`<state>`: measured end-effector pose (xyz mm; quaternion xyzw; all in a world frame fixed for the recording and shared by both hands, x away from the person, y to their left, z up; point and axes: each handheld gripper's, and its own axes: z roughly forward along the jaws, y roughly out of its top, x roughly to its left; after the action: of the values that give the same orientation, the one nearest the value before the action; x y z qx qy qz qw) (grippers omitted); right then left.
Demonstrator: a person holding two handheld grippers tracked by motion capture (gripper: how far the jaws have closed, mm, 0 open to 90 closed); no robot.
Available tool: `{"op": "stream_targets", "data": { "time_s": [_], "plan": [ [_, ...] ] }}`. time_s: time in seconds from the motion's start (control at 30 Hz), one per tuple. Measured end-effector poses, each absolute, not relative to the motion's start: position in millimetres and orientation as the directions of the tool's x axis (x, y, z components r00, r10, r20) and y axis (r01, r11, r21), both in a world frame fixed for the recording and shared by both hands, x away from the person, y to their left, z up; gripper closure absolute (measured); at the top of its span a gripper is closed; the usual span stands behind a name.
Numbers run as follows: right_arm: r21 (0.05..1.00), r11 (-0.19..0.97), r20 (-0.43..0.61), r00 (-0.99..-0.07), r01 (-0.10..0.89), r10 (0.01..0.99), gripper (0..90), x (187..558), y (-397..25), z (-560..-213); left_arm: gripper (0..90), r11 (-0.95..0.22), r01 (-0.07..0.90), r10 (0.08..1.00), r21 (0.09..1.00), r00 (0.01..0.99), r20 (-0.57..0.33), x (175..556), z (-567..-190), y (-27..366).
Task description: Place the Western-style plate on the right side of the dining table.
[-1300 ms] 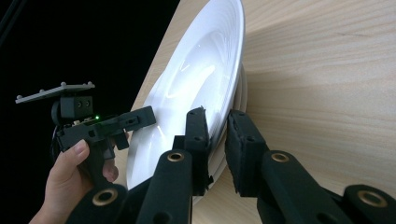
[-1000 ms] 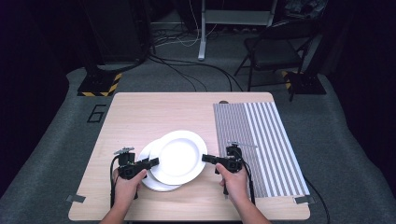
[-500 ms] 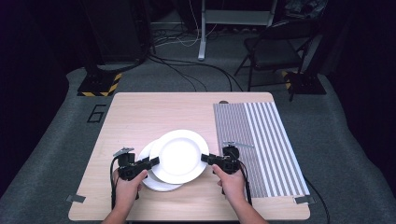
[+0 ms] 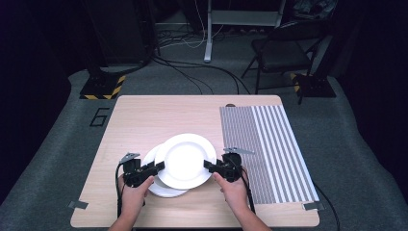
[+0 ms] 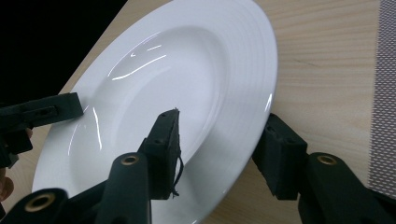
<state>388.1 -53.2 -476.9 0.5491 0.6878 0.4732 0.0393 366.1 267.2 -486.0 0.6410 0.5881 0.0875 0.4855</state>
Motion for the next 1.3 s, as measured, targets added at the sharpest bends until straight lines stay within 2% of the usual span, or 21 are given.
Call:
{"op": "stream_targets", "data": {
  "time_s": [0.07, 0.1, 0.23, 0.7, 1.3],
  "plan": [
    [0.696, -0.049, 0.462, -0.394, 0.717, 0.795, 50.6, 388, -52, -477, 59.0, 0.154, 0.664, 0.843, 0.731, 0.297, -0.448, 366, -486, 267],
    [0.708, -0.038, 0.439, -0.398, 0.705, 0.806, 47.1, 386, -48, -477, 58.9, 0.142, 0.666, 0.846, 0.733, 0.302, -0.438, 365, -486, 267],
    [0.739, -0.006, 0.368, -0.396, 0.673, 0.841, 45.1, 381, -41, -478, 58.7, 0.142, 0.66, 0.854, 0.738, 0.295, -0.428, 364, -486, 263],
    [0.777, 0.037, 0.271, -0.387, 0.628, 0.881, 44.7, 371, -31, -482, 58.7, 0.138, 0.614, 0.876, 0.777, 0.29, -0.385, 359, -483, 259],
    [0.789, 0.051, 0.246, -0.391, 0.613, 0.887, 44.9, 369, -31, -479, 58.1, 0.097, 0.562, 0.895, 0.822, 0.312, -0.319, 353, -477, 254]
  ]
}}
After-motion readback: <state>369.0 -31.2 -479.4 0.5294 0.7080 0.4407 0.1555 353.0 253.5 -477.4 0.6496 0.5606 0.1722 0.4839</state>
